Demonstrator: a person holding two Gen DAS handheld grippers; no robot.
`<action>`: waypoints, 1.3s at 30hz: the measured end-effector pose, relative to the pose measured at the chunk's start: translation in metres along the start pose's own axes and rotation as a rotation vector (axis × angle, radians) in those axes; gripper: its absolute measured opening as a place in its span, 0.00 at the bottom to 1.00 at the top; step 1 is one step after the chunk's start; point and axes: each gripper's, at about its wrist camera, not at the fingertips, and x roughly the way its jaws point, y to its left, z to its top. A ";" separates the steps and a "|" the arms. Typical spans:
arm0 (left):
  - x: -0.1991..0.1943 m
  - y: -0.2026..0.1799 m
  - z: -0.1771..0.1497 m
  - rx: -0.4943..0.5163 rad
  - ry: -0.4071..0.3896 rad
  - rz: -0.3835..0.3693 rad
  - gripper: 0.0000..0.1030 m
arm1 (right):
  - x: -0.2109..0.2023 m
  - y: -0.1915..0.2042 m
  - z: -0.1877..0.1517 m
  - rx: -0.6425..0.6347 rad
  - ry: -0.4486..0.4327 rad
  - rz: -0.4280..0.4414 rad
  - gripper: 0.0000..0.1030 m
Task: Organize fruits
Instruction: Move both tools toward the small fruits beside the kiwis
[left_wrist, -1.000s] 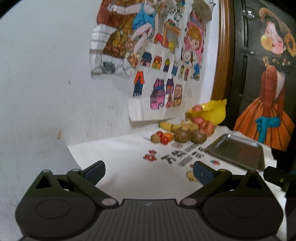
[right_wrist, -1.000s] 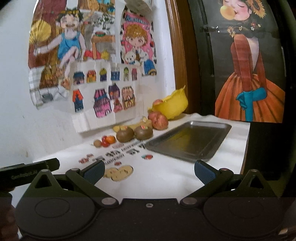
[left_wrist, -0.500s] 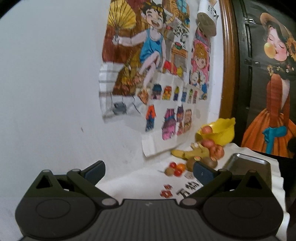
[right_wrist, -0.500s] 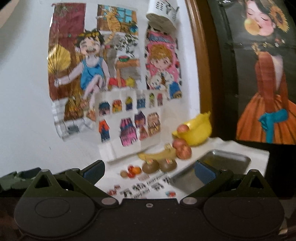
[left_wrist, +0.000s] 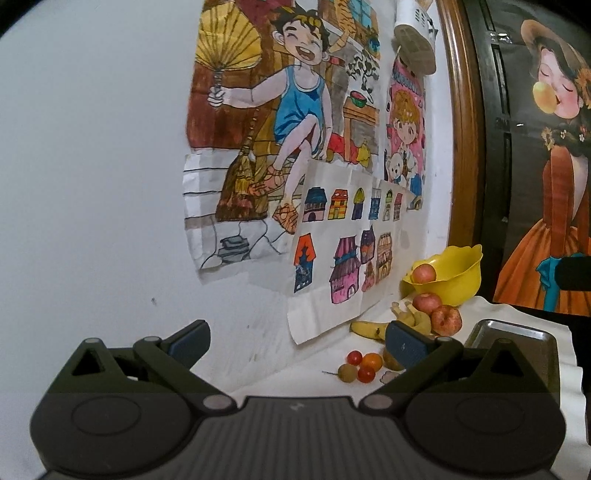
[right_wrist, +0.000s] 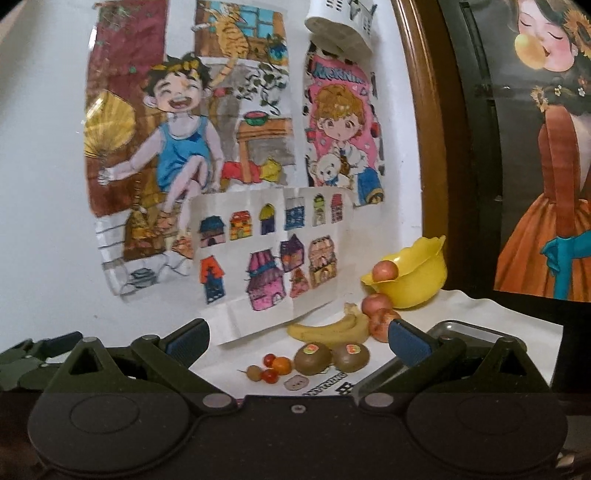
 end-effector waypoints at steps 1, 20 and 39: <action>0.003 -0.001 0.002 0.004 -0.001 -0.001 1.00 | 0.004 -0.001 0.001 -0.004 0.005 -0.009 1.00; 0.058 -0.030 0.012 0.089 0.047 -0.043 1.00 | 0.057 -0.026 -0.007 -0.053 0.050 -0.019 0.99; 0.123 -0.067 -0.006 0.236 0.134 -0.075 1.00 | 0.118 -0.052 -0.040 -0.199 0.149 -0.016 0.99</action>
